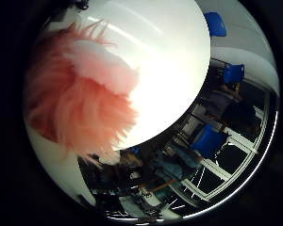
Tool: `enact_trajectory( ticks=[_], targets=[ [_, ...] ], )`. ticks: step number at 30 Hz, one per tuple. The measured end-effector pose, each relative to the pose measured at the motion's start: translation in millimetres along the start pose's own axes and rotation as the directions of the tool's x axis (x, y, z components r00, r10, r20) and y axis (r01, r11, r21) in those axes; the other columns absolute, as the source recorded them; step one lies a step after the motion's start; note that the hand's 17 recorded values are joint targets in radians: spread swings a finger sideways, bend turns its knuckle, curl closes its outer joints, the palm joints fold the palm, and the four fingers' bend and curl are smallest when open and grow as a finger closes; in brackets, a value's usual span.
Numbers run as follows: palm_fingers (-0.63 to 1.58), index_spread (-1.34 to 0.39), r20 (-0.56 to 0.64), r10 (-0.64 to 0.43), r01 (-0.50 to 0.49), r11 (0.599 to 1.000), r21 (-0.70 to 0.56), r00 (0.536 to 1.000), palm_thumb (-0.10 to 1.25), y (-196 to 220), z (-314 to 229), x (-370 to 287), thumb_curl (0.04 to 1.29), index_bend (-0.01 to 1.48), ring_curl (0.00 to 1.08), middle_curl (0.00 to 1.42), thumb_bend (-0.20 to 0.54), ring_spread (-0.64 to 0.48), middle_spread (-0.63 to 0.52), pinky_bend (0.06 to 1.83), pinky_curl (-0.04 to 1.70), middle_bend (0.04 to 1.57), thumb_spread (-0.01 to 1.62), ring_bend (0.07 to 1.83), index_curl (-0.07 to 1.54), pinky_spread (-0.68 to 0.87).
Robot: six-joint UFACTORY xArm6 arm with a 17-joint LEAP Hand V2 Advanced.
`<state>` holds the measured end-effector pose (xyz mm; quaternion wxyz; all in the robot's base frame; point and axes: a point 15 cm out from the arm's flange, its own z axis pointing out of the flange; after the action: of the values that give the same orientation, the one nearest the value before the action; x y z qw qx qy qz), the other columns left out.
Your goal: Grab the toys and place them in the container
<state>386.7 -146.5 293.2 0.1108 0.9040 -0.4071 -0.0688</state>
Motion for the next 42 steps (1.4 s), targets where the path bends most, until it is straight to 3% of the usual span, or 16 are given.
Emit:
enact_trajectory(
  ticks=[7,12,28,42],
  targets=[
    [1.04,-0.26,0.025,0.020,-0.020,1.000,-0.009,0.999,1.05,25,-65,-15,0.65,1.05,0.82,0.89,-0.013,-0.24,-0.18,1.27,1.04,1.32,1.01,1.36,0.98,-0.18],
    [1.05,-0.25,-0.022,0.012,-0.011,1.000,0.029,1.000,1.05,24,-112,-27,0.68,1.05,0.84,0.88,-0.012,-0.24,-0.18,1.23,1.11,1.32,1.01,1.35,0.98,-0.18],
    [1.07,-0.25,-0.080,-0.044,0.065,0.959,0.275,0.996,1.04,-86,-213,-136,0.73,1.03,0.85,0.88,-0.012,-0.24,-0.18,1.14,1.24,1.31,1.01,1.33,0.99,-0.19],
    [1.07,-0.26,-0.030,-0.103,0.107,0.937,0.333,0.994,1.03,-193,-207,-221,0.75,1.02,0.87,0.88,-0.014,-0.25,-0.17,1.12,1.27,1.31,0.98,1.32,1.00,-0.21]
  ],
)
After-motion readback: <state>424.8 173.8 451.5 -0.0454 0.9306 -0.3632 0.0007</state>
